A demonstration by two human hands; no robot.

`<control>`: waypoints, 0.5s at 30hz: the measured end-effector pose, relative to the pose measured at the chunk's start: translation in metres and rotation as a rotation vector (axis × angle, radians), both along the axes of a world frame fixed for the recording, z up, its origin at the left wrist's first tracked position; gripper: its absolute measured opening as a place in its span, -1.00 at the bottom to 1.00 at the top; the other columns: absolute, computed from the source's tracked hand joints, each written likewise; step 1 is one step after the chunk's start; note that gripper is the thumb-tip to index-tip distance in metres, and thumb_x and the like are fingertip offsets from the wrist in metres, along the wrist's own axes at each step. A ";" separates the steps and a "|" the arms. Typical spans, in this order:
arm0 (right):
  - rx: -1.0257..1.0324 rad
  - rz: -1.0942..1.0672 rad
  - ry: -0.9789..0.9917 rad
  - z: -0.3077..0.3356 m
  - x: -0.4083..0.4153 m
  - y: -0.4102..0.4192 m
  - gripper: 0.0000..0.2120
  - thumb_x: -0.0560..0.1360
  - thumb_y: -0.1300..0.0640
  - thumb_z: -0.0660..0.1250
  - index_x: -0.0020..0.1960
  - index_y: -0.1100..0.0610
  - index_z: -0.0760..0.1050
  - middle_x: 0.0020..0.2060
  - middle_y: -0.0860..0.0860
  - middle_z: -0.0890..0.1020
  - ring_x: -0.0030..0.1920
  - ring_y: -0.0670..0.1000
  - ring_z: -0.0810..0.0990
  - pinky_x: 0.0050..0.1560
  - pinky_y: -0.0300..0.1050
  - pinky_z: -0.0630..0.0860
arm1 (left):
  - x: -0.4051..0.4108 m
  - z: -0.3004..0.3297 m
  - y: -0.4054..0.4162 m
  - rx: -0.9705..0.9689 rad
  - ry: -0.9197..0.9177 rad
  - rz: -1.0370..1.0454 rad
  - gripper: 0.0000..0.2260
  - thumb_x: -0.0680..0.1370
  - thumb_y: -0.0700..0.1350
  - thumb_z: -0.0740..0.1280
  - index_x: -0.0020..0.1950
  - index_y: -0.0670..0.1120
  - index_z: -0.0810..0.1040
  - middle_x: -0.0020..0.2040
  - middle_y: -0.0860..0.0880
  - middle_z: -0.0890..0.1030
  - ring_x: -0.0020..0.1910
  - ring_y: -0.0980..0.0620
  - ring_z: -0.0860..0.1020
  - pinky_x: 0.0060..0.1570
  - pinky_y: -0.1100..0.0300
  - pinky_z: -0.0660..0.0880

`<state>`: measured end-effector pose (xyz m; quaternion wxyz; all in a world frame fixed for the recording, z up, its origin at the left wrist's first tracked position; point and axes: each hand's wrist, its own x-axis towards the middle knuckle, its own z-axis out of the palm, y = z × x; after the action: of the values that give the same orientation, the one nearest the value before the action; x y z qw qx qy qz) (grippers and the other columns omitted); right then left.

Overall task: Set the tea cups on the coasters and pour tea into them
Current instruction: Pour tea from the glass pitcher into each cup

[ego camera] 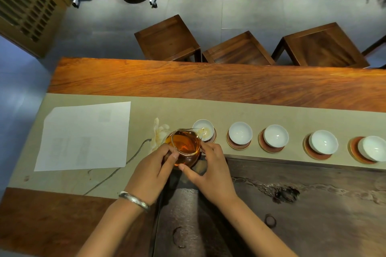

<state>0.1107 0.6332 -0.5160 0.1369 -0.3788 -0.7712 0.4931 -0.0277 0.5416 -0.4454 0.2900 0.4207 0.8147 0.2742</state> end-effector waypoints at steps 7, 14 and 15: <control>0.003 0.005 -0.015 0.000 0.000 0.000 -0.27 0.34 -0.38 0.34 0.42 -0.11 0.30 0.20 -0.16 0.37 0.24 -0.25 0.35 0.22 -0.47 0.27 | 0.000 0.000 0.001 -0.010 0.001 -0.004 -0.84 0.51 0.20 0.06 -0.15 0.23 0.40 -0.30 0.17 0.53 -0.21 0.25 0.51 -0.33 0.26 0.39; -0.001 0.009 -0.015 0.001 0.000 0.000 -0.29 0.34 -0.37 0.35 0.41 -0.13 0.30 0.20 -0.18 0.37 0.25 -0.27 0.34 0.21 -0.49 0.27 | 0.000 0.001 0.000 -0.010 -0.009 -0.002 -0.82 0.50 0.20 0.06 -0.14 0.20 0.40 -0.31 0.15 0.53 -0.24 0.24 0.51 -0.33 0.24 0.40; -0.002 0.008 -0.015 0.001 0.000 0.000 -0.29 0.34 -0.37 0.36 0.41 -0.13 0.30 0.20 -0.18 0.37 0.25 -0.27 0.34 0.22 -0.49 0.27 | 0.000 0.001 0.000 -0.011 -0.009 -0.001 -0.82 0.50 0.20 0.05 -0.14 0.20 0.40 -0.30 0.14 0.54 -0.24 0.23 0.52 -0.32 0.23 0.42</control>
<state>0.1104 0.6329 -0.5145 0.1284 -0.3795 -0.7732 0.4916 -0.0281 0.5419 -0.4443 0.2961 0.4184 0.8146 0.2717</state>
